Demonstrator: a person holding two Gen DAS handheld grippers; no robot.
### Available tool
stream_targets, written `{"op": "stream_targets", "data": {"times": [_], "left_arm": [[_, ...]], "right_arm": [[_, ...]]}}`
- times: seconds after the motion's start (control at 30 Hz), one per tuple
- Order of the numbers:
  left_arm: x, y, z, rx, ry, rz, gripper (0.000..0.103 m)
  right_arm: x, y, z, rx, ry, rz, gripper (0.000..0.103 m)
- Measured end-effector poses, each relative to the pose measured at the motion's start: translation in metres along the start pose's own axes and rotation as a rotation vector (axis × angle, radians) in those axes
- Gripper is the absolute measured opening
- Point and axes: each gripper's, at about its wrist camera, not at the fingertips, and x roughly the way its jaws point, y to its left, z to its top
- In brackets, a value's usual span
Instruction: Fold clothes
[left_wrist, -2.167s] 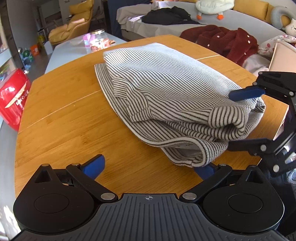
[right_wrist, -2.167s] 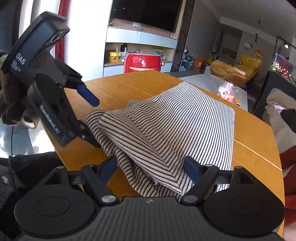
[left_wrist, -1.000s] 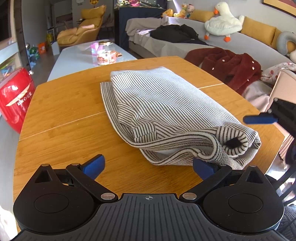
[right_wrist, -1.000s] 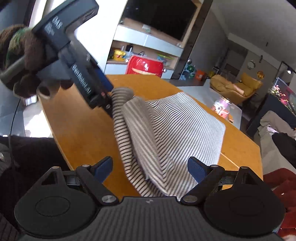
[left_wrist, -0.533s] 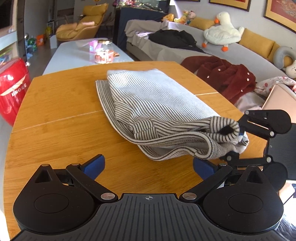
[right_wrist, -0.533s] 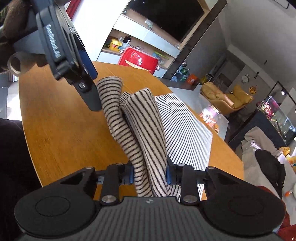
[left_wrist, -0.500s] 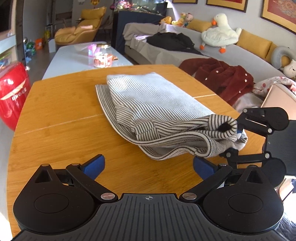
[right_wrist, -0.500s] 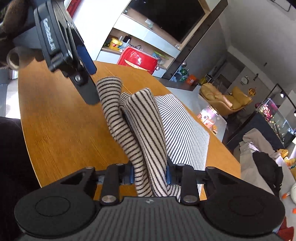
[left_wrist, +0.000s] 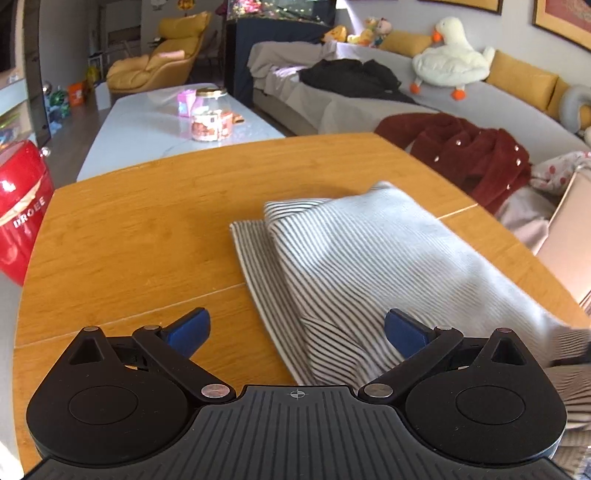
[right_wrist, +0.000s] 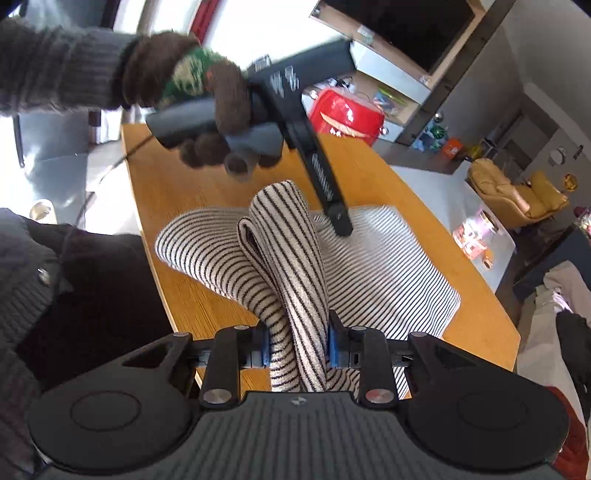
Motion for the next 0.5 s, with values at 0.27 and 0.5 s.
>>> {"op": "stream_targets", "data": {"times": [0.27, 0.5], "left_arm": [[0.004, 0.012, -0.004, 0.038, -0.021, -0.069, 0.098], [-0.012, 0.025, -0.007, 0.011, -0.025, -0.041, 0.091]], "right_arm": [[0.010, -0.103, 0.042, 0.032, -0.072, 0.074, 0.026], [0.127, -0.151, 0.020, 0.165, -0.022, 0.179, 0.031]]}}
